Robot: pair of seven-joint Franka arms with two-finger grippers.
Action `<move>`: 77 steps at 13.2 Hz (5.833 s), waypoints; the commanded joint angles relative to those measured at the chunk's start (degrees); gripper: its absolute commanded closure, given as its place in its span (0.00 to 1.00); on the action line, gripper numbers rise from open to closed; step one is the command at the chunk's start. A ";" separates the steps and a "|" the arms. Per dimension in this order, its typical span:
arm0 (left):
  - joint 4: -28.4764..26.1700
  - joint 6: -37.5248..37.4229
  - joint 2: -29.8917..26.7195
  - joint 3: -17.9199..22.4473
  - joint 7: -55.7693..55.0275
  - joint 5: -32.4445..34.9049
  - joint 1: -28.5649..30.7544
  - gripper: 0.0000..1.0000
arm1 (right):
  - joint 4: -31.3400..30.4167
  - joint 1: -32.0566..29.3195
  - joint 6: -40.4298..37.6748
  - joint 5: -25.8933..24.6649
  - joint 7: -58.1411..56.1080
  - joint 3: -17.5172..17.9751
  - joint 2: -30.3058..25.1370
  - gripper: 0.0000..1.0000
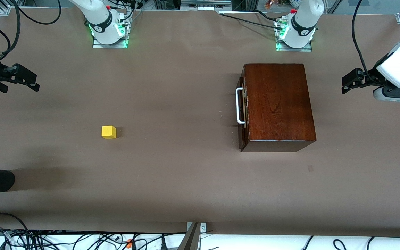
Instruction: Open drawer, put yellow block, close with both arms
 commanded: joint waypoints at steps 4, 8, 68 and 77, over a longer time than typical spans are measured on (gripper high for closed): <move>0.44 -0.56 -0.58 -5.79 -6.62 -0.87 -0.69 0.00 | 1.40 -0.07 -1.03 0.25 0.06 0.09 0.35 0.00; 0.79 0.05 0.74 -18.79 -23.58 0.09 -0.87 0.00 | 1.31 -0.07 -1.03 0.25 0.06 0.09 0.35 0.00; 5.17 21.23 37.74 -26.38 -68.97 28.85 -21.87 0.00 | 1.40 -0.16 -0.68 0.25 0.06 -0.09 0.35 0.00; 10.62 24.05 41.34 -26.38 -70.55 28.48 -25.21 0.00 | 1.40 -0.16 -0.68 0.25 0.06 -0.18 0.35 0.00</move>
